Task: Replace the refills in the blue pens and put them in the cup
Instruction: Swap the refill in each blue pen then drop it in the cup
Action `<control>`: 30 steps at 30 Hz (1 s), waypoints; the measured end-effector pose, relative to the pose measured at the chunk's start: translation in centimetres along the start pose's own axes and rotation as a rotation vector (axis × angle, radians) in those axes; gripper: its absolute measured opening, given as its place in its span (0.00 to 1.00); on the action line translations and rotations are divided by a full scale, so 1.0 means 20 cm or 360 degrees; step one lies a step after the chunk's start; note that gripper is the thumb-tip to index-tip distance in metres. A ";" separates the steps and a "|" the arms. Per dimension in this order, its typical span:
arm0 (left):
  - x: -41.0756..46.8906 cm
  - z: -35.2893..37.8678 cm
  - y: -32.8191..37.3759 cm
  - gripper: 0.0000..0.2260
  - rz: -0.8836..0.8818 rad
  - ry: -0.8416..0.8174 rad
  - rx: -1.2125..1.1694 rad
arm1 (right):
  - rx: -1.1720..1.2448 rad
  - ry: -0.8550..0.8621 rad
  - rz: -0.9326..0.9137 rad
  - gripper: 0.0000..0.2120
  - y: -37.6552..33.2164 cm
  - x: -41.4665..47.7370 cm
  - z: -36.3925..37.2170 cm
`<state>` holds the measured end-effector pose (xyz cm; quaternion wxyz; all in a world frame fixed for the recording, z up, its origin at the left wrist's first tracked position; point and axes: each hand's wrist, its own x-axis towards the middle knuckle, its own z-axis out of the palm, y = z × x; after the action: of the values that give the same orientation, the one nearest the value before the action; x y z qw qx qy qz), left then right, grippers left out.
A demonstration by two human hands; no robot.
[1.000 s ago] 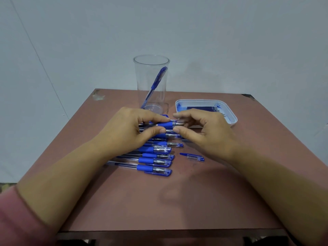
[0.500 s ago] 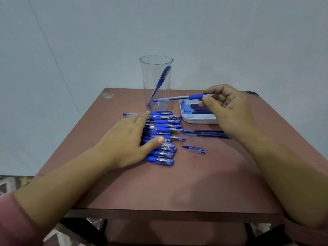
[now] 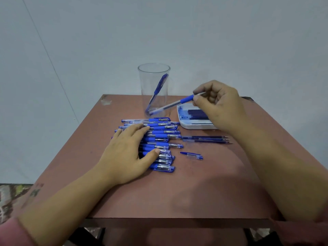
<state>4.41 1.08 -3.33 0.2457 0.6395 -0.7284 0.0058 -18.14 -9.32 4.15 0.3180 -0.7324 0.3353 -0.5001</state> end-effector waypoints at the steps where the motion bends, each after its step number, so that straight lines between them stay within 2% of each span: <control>1: 0.00 0.00 0.01 0.34 -0.0015 0.0072 -0.0083 | -0.0008 -0.0019 0.0021 0.10 0.02 -0.03 0.00; 6: 0.04 0.00 0.02 0.22 -0.0044 0.0473 -0.0260 | -0.0002 -0.0164 0.0039 0.11 0.07 -0.09 0.00; 12: 0.08 -0.01 0.01 0.13 0.0198 0.0521 -0.0293 | 0.0118 -0.0366 0.0013 0.10 0.07 -0.12 0.04; 20: 0.10 0.00 -0.01 0.10 0.0331 0.0567 -0.0336 | 0.0104 -0.0548 0.0154 0.10 0.03 -0.18 0.03; 22: 0.10 0.00 -0.01 0.09 0.0343 0.0593 -0.0328 | -0.0049 -0.0573 0.0219 0.11 0.04 -0.19 -0.01; 24: 0.10 0.00 -0.01 0.09 0.0337 0.0614 -0.0330 | -0.0378 -0.0644 0.0281 0.10 0.04 -0.20 -0.04; 27: 0.10 0.00 -0.02 0.09 0.0316 0.0616 -0.0335 | -0.0858 -0.0903 0.0325 0.11 0.03 -0.21 -0.05; 30: 0.10 0.00 -0.02 0.09 0.0302 0.0612 -0.0330 | -0.1105 -0.1109 0.0246 0.08 0.03 -0.22 -0.02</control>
<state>4.62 -0.84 -2.73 0.4426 0.5267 -0.7218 0.0757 -19.78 -6.17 1.48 0.1848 -0.8916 0.4090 -0.0595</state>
